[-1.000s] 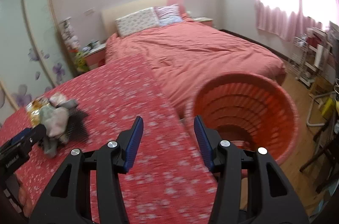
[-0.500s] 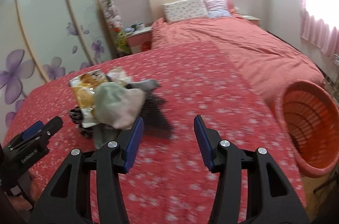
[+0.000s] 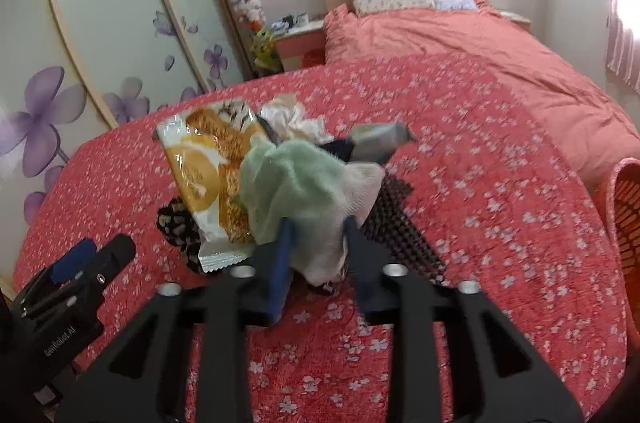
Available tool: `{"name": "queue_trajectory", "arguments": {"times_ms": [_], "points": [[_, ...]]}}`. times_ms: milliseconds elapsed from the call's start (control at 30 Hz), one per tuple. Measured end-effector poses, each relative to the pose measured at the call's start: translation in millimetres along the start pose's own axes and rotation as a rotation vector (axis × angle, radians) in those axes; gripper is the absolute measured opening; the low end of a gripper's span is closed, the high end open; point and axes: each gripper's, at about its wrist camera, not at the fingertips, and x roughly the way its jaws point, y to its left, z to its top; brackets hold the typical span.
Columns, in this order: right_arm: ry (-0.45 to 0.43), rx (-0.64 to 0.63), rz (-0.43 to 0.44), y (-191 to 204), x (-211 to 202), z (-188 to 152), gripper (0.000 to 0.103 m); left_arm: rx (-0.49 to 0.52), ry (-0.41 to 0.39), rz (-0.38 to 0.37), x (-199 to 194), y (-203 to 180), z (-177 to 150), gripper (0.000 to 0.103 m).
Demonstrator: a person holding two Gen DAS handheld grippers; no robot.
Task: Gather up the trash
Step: 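Grasp the green cloth with the right tool while the left tool grasps the snack bag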
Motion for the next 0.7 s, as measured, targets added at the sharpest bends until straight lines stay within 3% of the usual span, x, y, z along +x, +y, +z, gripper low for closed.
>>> {"name": "queue_trajectory", "arguments": {"times_ms": [133,433,700], "points": [[-0.013,0.001,0.001,-5.9,-8.7,-5.7,0.008,0.004,0.004,-0.012,3.7,-4.0,0.2,0.083],[-0.059,0.038,-0.031,-34.7,-38.9,-14.8,0.008,0.011,0.012,-0.066,2.4,-29.7,-3.5,0.083],[-0.105,0.091,-0.118,-73.4,-63.7,-22.6,0.008,0.041,0.023,-0.112,1.8,-57.2,-6.3,0.080]]}}
